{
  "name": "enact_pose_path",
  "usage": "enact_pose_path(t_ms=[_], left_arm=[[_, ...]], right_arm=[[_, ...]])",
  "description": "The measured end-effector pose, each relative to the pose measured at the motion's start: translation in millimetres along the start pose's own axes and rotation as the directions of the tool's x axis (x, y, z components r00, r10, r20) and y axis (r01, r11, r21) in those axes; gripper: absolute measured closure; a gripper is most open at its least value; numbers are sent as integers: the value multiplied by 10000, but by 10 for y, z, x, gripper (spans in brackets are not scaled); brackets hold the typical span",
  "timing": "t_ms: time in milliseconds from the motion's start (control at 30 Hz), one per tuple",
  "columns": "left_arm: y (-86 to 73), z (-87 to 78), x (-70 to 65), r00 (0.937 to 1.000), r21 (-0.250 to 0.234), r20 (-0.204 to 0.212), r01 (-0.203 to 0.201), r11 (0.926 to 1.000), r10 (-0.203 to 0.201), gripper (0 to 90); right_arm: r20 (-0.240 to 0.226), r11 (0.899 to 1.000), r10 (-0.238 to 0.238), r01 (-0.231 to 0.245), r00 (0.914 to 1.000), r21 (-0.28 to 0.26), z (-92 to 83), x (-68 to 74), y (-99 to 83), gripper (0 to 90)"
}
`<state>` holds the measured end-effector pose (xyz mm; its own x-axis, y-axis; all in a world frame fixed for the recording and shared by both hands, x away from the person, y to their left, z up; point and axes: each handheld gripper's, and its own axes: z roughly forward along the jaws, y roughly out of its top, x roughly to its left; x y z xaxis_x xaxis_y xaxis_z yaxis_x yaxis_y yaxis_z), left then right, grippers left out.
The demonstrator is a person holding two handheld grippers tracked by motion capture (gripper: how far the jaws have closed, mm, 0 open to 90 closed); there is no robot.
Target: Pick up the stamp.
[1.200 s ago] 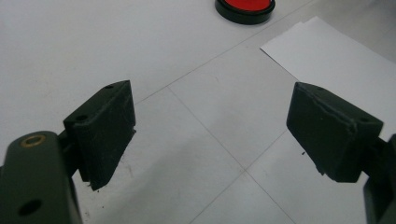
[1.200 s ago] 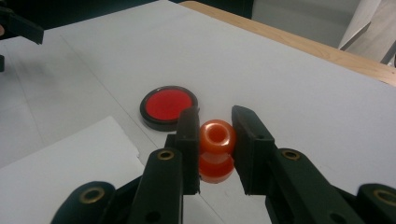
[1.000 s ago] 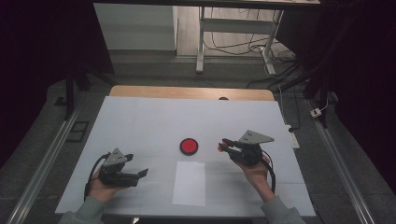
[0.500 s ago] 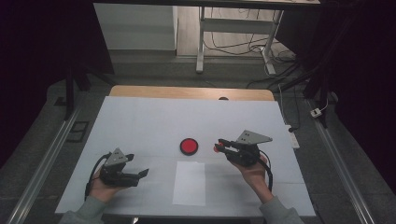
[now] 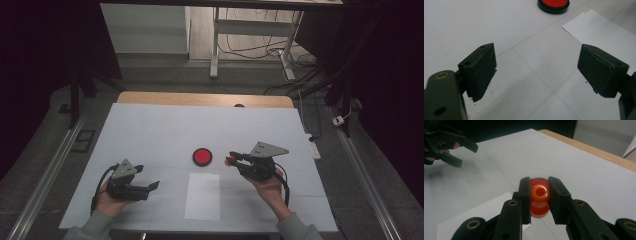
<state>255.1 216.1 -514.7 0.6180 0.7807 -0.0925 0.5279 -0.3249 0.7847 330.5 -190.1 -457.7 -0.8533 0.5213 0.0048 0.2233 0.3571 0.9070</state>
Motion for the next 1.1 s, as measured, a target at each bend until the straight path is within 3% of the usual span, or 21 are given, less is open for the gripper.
enact_pose_path(t_ms=[900, 1100], left_arm=[[3, 6, -18, 10000, 28, 6, -24, 10000, 24, 161], [2, 2, -18, 10000, 13, 7, -19, 10000, 19, 161]], right_arm=[[-1220, 9996, -269, 260, 9922, -90, 176, 347, 52, 717], [-1222, 9995, -305, 299, 9920, -68, 192, 352, 42, 717]])
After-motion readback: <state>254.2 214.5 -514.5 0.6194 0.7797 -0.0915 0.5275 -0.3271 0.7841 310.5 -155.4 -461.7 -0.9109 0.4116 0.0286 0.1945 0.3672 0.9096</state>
